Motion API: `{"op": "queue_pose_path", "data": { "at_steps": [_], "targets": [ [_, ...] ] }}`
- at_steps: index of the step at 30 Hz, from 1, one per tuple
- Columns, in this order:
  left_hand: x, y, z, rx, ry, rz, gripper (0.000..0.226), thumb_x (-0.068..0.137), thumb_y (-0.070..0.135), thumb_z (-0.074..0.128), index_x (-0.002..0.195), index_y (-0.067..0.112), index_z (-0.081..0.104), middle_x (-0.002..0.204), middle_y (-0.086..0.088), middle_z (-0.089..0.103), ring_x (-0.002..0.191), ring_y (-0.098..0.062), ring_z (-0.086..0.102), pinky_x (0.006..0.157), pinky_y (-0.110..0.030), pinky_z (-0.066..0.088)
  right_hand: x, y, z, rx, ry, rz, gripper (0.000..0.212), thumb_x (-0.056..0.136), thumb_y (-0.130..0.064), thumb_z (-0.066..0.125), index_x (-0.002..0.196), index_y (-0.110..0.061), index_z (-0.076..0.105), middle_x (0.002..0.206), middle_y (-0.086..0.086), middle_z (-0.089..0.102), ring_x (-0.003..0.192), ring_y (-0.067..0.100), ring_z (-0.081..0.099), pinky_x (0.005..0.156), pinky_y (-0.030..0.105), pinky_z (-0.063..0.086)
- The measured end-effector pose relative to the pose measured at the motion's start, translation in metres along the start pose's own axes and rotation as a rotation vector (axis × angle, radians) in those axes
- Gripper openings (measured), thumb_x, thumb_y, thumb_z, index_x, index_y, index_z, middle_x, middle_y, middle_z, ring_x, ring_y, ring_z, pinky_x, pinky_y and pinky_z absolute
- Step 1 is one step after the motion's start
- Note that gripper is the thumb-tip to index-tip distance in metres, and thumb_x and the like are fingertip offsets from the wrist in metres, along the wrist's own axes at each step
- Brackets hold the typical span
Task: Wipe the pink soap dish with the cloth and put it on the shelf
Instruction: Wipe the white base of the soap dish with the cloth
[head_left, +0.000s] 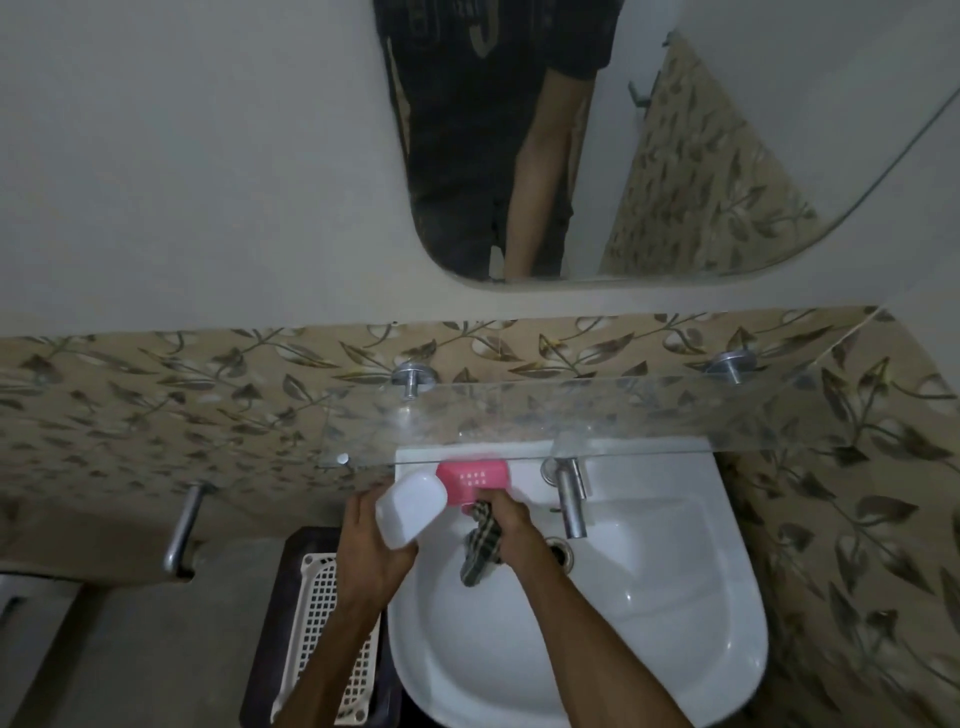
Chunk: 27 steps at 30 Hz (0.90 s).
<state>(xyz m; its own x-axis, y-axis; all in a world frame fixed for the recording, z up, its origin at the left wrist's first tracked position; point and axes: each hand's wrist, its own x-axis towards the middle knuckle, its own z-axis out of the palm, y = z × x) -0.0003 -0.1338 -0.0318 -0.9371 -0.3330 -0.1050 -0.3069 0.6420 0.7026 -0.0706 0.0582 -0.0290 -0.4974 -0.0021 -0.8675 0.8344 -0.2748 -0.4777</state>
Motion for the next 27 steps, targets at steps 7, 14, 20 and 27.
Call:
{"op": "queue_pose_path", "data": {
  "at_steps": [7, 14, 20, 27],
  "targets": [
    [-0.008, 0.013, 0.002, 0.04, -0.037, 0.072, 0.078, 0.059, 0.018, 0.092, 0.128, 0.014, 0.056, 0.123, -0.005, 0.052, 0.108, -0.031, 0.06, 0.08, -0.036, 0.052, -0.01, 0.004, 0.0, -0.131, 0.087, -0.047, 0.027, 0.093, -0.017, 0.063, 0.105, 0.005, 0.072, 0.092, 0.019, 0.077, 0.074, 0.028, 0.066, 0.074, 0.033, 0.054],
    [-0.027, 0.06, 0.002, -0.075, -0.119, 0.157, 0.082, 0.059, 0.029, 0.09, 0.132, 0.022, 0.055, 0.122, 0.005, 0.047, 0.111, -0.013, 0.051, 0.088, -0.019, 0.042, -0.054, 0.008, -0.041, 0.083, 0.139, -0.206, 0.021, 0.085, -0.029, 0.068, 0.079, -0.009, 0.07, 0.061, 0.006, 0.064, 0.048, 0.021, 0.062, 0.062, 0.043, 0.061],
    [-0.054, 0.115, 0.008, -0.263, -0.172, 0.328, 0.082, 0.059, 0.033, 0.091, 0.13, 0.04, 0.051, 0.128, 0.018, 0.051, 0.124, -0.001, 0.05, 0.097, -0.003, 0.038, -0.091, -0.006, -0.076, -0.02, 0.052, -0.243, 0.037, 0.068, -0.026, 0.072, 0.097, -0.003, 0.071, 0.064, 0.011, 0.066, 0.056, 0.024, 0.06, 0.055, 0.034, 0.05],
    [-0.069, 0.161, 0.006, -0.578, -0.229, 0.244, 0.102, 0.065, 0.032, 0.098, 0.151, 0.029, 0.044, 0.144, 0.013, 0.055, 0.131, -0.005, 0.053, 0.096, -0.016, 0.05, -0.12, -0.024, -0.103, -0.06, -0.01, -0.231, 0.038, 0.064, -0.026, 0.069, 0.093, -0.002, 0.07, 0.069, 0.013, 0.07, 0.068, 0.03, 0.065, 0.071, 0.041, 0.051]
  ]
}}
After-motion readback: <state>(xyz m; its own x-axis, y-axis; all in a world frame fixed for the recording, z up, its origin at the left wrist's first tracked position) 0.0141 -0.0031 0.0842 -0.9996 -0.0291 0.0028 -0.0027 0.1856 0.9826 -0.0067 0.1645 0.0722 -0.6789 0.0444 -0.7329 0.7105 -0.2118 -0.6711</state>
